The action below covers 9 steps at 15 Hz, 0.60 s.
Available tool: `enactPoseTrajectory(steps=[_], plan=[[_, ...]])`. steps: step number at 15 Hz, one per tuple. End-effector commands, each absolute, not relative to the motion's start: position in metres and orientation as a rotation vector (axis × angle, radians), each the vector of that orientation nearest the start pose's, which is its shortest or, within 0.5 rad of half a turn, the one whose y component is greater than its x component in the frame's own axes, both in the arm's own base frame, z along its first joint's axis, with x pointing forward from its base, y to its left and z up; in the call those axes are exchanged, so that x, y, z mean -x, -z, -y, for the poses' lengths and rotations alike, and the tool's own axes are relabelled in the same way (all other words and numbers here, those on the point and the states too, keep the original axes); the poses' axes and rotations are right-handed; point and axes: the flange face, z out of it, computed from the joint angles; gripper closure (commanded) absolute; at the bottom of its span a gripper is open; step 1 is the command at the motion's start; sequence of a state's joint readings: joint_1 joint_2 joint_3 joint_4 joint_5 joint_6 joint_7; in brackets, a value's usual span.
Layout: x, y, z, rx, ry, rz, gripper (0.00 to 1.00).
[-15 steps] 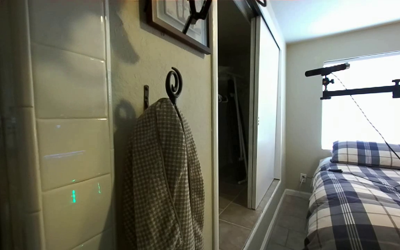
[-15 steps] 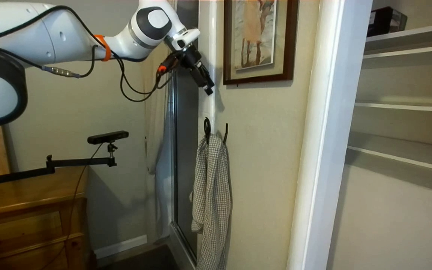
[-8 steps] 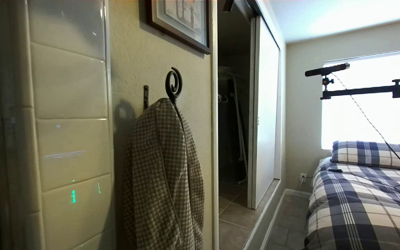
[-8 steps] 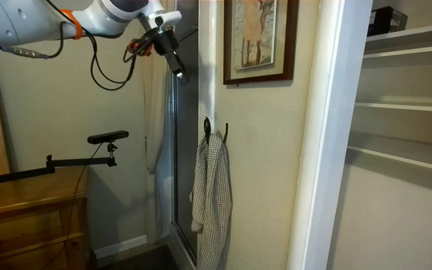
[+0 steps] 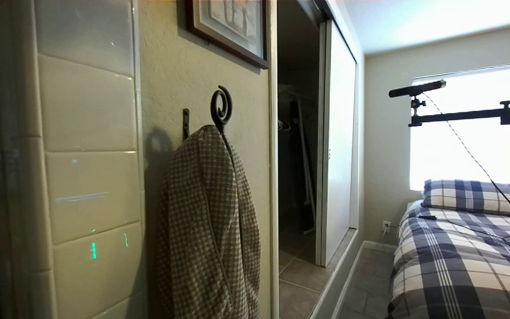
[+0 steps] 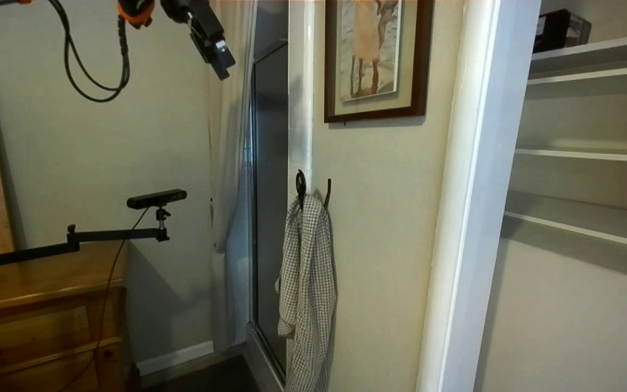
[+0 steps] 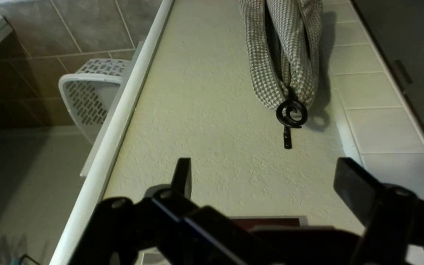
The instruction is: Move the picture on the wall slightly to the right
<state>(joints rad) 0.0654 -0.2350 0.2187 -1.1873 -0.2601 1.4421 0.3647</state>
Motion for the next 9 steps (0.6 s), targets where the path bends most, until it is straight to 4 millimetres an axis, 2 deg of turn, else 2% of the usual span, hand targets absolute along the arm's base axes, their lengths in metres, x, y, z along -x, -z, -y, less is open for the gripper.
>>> enactPoseTrajectory(steps=[1, 3, 5, 6, 7, 9], plan=[[-0.34, -0.911, -0.058, 3.072, 0.892, 0.035, 0.0], [-0.321, -0.916, -0.02, 3.037, 0.918, 0.189, 0.0], [-0.306, -0.921, 0.025, 2.95, 1.058, 0.246, 0.0], [-0.32, -0.929, -0.004, 3.036, 0.98, 0.156, 0.0], [-0.315, -0.93, 0.011, 3.027, 0.999, 0.15, 0.0], [-0.313, -0.931, 0.009, 3.025, 1.002, 0.151, 0.0]])
